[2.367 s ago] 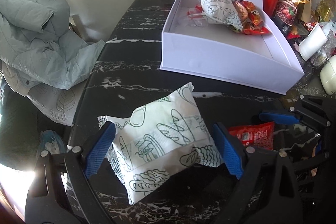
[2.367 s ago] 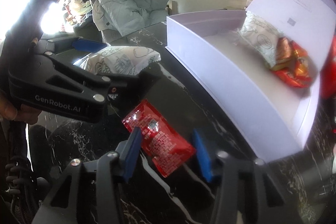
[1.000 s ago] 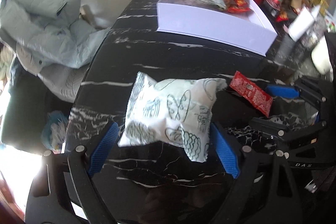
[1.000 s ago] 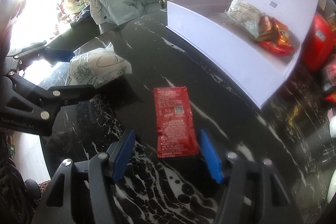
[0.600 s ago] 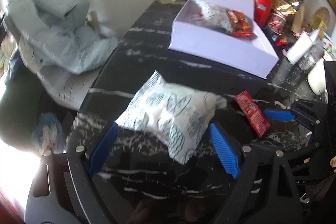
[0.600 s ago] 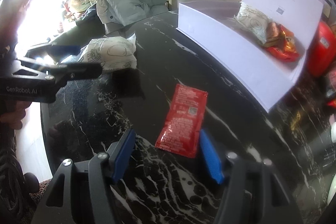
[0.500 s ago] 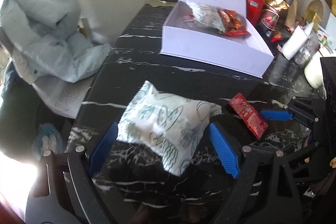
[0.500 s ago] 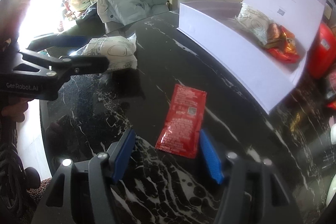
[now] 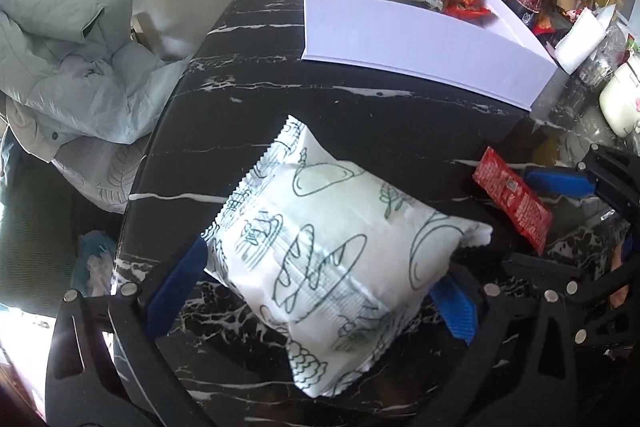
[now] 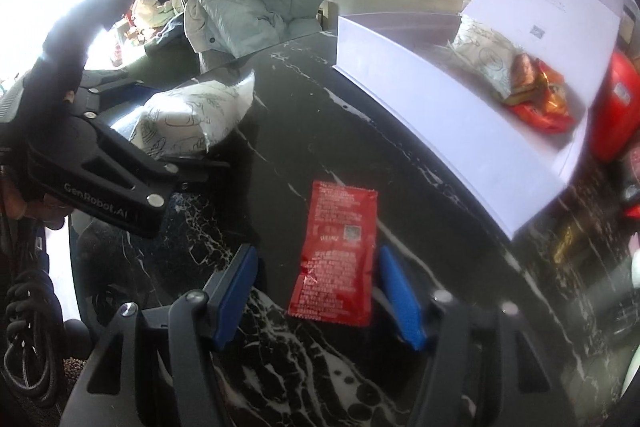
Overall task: Organize objects
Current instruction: 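Carry bread bag with left gripper toward white box while right gripper carries sauce packet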
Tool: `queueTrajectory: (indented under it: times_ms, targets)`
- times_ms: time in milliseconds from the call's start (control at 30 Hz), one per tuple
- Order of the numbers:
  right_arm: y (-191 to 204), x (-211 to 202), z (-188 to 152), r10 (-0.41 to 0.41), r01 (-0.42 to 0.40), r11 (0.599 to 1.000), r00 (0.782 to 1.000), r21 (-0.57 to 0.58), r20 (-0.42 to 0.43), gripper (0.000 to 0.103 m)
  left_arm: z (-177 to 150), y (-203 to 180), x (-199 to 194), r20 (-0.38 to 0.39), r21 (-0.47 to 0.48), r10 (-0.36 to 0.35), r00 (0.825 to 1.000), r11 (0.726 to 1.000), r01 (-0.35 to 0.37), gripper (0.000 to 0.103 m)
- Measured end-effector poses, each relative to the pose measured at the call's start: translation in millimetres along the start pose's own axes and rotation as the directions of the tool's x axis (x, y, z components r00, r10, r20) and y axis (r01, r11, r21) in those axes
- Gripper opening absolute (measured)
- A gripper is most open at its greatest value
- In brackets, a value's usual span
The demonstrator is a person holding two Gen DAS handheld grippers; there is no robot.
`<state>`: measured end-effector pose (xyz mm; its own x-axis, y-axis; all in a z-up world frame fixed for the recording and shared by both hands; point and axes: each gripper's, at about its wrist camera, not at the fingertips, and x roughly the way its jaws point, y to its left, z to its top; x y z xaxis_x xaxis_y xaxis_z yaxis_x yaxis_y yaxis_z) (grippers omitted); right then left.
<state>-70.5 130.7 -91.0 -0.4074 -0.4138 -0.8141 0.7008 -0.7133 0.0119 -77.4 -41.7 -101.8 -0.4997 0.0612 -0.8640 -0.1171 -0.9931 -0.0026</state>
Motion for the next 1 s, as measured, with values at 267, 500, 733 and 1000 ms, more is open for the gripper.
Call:
queueTrajectory:
  times_ms: [267, 500, 733, 1000]
  targets:
    - [-8.6, -2.4, -1.4, -0.014, 0.013, 0.999, 0.999, 0.034, 0.043, 0.031, -2.7, -10.0, -6.8, 0.045, 0.018, -0.01, 0.999, 1.0, 0.01, 0.078]
    - [-22.6, -6.7, -1.9, 0.05, -0.056, 0.992, 0.997, 0.116, 0.054, 0.029, -2.4, -18.1, -13.0, 0.039, 0.009, 0.011, 0.999, 1.0, -0.012, 0.058]
    - [-26.3, -17.6, -3.0, 0.079, -0.09, 0.986, 0.993, 0.143, 0.083, 0.029, -3.7, -17.3, -23.3, 0.053, -0.037, -0.028, 0.998, 0.999, 0.03, 0.051]
    - [-23.9, -18.2, -4.9, 0.094, -0.104, 0.984, 0.993, 0.143, 0.073, 0.029, -7.4, -20.0, -34.9, 0.085, -0.05, -0.038, 0.996, 0.998, 0.042, 0.047]
